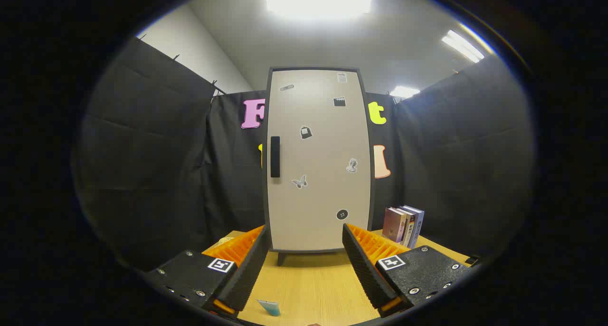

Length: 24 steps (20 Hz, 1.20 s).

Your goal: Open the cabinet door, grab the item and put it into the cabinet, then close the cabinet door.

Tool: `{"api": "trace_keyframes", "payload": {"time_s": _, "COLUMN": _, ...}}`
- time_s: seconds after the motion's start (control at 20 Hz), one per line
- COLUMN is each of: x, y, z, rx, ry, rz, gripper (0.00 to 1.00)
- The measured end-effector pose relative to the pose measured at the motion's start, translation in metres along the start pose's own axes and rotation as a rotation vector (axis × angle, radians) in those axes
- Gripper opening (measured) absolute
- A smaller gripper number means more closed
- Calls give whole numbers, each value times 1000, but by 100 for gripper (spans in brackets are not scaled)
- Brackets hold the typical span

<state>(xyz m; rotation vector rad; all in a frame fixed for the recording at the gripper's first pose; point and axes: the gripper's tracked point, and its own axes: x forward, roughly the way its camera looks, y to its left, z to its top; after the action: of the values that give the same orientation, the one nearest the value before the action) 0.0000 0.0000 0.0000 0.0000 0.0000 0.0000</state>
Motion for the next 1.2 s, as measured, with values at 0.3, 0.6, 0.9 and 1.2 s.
{"api": "trace_keyframes", "payload": {"time_s": 0.3, "x": 4, "y": -6, "z": -2, "rx": 21, "ry": 12, "rz": -12, "gripper": 94}}
{"api": "trace_keyframes", "payload": {"time_s": 0.6, "x": 5, "y": -7, "z": 0, "rx": 25, "ry": 18, "rz": -13, "gripper": 94}}
{"api": "trace_keyframes", "payload": {"time_s": 0.9, "x": 13, "y": -8, "z": 2, "rx": 42, "ry": 29, "rz": -20, "gripper": 94}}
{"api": "trace_keyframes", "payload": {"time_s": 1.2, "x": 30, "y": -4, "z": 13, "rx": 46, "ry": 23, "rz": -3, "gripper": 94}}
